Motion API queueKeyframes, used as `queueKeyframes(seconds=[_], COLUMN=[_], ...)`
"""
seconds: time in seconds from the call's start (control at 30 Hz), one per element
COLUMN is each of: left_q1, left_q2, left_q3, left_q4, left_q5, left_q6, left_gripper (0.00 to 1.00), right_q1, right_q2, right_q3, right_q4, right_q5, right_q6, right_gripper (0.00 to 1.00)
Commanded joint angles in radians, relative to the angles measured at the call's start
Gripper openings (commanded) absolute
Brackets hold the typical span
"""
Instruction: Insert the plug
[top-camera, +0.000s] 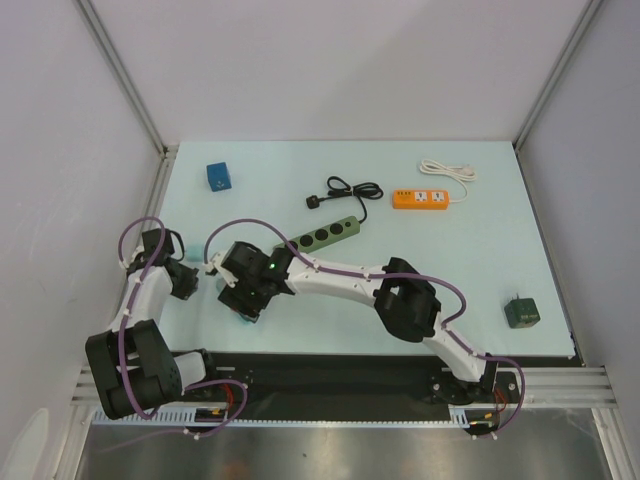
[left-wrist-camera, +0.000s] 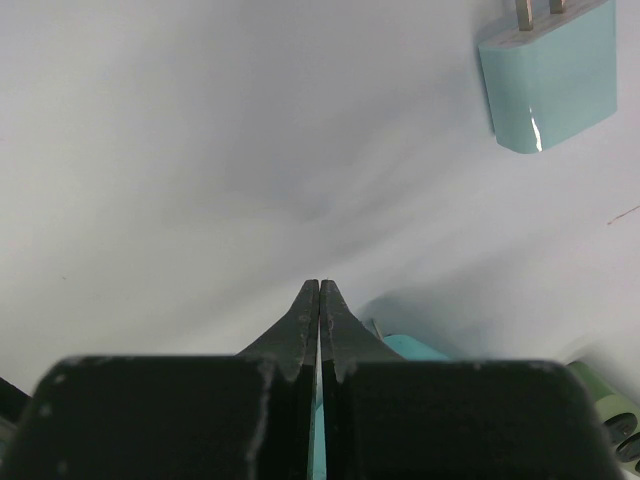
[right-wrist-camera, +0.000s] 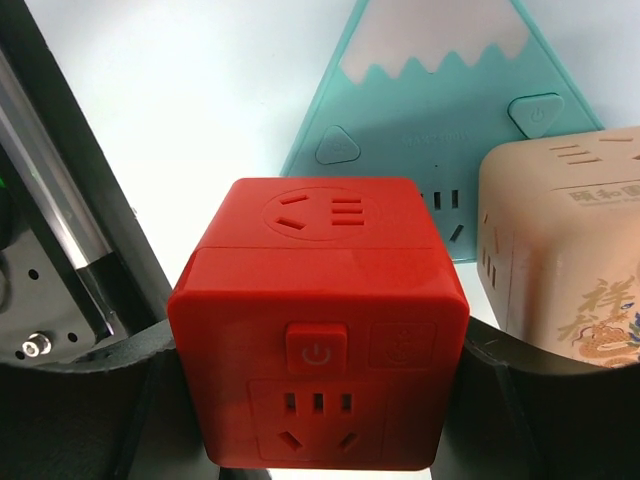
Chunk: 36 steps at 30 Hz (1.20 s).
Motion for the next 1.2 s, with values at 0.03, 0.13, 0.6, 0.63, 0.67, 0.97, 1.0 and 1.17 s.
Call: queueKeyframes(seconds=[0.03, 0.13, 0.6, 0.63, 0.67, 0.97, 1.0, 1.17], left_q1=[0.011, 0.011, 0.011, 0.011, 0.009, 0.009, 0.011, 0.011], left_q2=[-0.016, -0.016, -0.029, -0.030, -0.029, -0.020, -0.018, -0.007], left_q3=[0.001, 0.003, 0.001, 0.001, 0.001, 0.012, 0.012, 0.026], left_q4=[0.015, 0.015, 0.012, 0.011, 0.011, 0.008, 0.006, 0.003], left_q5=[-0.018, -0.021, -0.037, -0.038, -0.038, -0.035, -0.037, -0.026], left_q6=[0.017, 0.017, 0.016, 0.014, 0.014, 0.009, 0.008, -0.001], left_gripper=[0.00, 0.00, 0.00, 0.00, 0.00, 0.00, 0.00, 0.00], right_q1=[0.004, 0.007, 0.009, 0.010, 0.010, 0.018, 0.021, 0.018], right_q2=[0.001, 0.004, 0.036, 0.041, 0.044, 0.076, 0.081, 0.109], right_q3=[-0.014, -0.017, 0.044, 0.046, 0.049, 0.072, 0.078, 0.110], right_q4=[0.055, 0.050, -0.048, -0.055, -0.057, -0.092, -0.100, -0.128], right_q5=[0.013, 0.039, 0.030, 0.020, 0.020, 0.004, 0.007, 0.007], right_q6=[-0.011, -0.015, -0.035, -0.037, -0.038, -0.078, -0.083, -0.080], right_gripper=[0.00, 0.00, 0.00, 0.00, 0.00, 0.00, 0.00, 0.00])
